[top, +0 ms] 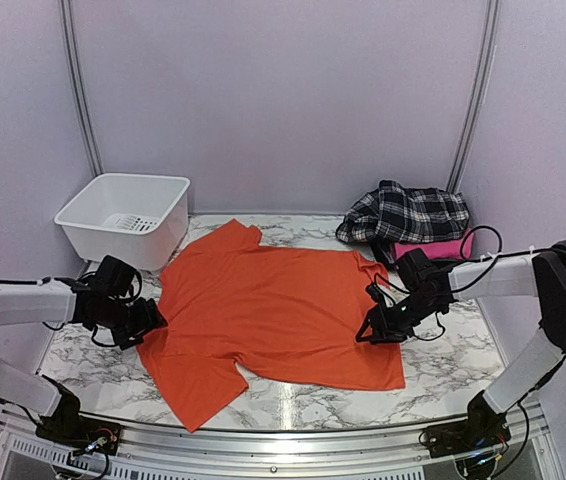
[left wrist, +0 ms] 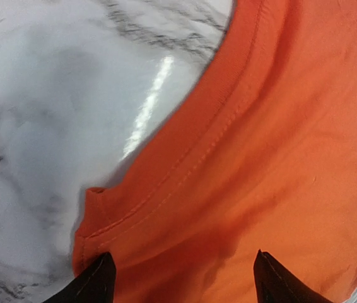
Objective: Fold and stack the mixed laundry pile
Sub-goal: Adjust the flattened T-shirt at the center of the board.
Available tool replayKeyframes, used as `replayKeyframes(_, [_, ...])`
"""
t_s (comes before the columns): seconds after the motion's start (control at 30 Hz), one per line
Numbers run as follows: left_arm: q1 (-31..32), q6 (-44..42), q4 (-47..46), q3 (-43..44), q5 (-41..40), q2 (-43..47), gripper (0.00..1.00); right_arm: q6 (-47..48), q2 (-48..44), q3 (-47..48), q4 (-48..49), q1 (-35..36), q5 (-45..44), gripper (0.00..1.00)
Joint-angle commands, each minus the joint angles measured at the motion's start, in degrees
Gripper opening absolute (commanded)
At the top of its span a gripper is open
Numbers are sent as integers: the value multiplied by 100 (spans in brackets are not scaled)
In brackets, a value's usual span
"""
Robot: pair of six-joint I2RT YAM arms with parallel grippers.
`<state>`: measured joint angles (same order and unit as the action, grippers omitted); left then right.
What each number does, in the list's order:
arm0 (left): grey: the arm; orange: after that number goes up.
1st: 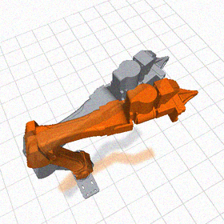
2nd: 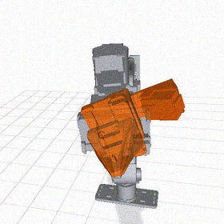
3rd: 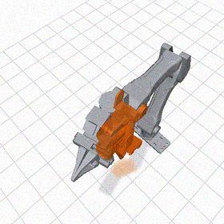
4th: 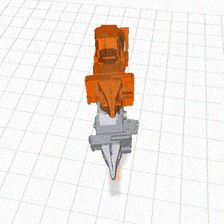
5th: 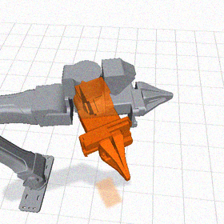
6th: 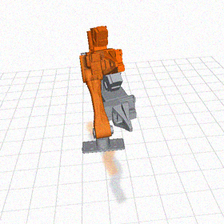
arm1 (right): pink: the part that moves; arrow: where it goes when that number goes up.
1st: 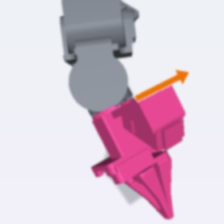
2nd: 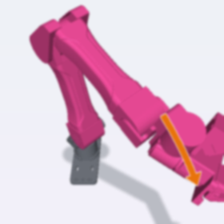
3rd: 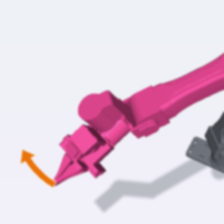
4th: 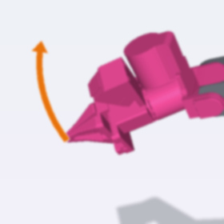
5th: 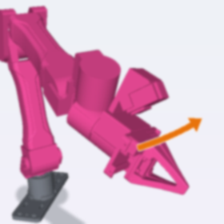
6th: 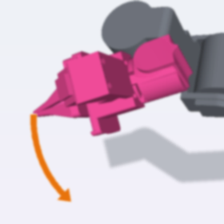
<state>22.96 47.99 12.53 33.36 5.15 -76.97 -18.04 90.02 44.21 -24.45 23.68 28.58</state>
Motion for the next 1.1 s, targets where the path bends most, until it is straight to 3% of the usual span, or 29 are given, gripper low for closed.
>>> replayKeyframes(0.0, [-116,566,1038,-509,-295,882,79,33,-109,-195,-681,-330,-493,51])
replayKeyframes(0.13, [-85,311,1213,-233,-143,1533,82,273,-313,40,-818,-340,-256,50])
replayKeyframes(0.23, [-81,-131,1221,260,-115,1302,83,375,-505,234,-928,-263,-51,49])
replayKeyframes(0.47, [-65,-596,605,1411,-217,-190,77,306,-553,199,-989,79,8,47])
replayKeyframes(0.63, [-77,-949,229,2537,-30,-1702,64,223,-260,140,-679,31,-66,47])
replayKeyframes(0.87, [-154,-1136,415,3677,-447,-3214,52,306,401,411,-460,-285,-245,47])
replayKeyframes(1.07, [-328,-1398,936,4953,-764,-4434,52,496,1145,1042,-443,-398,-322,48])
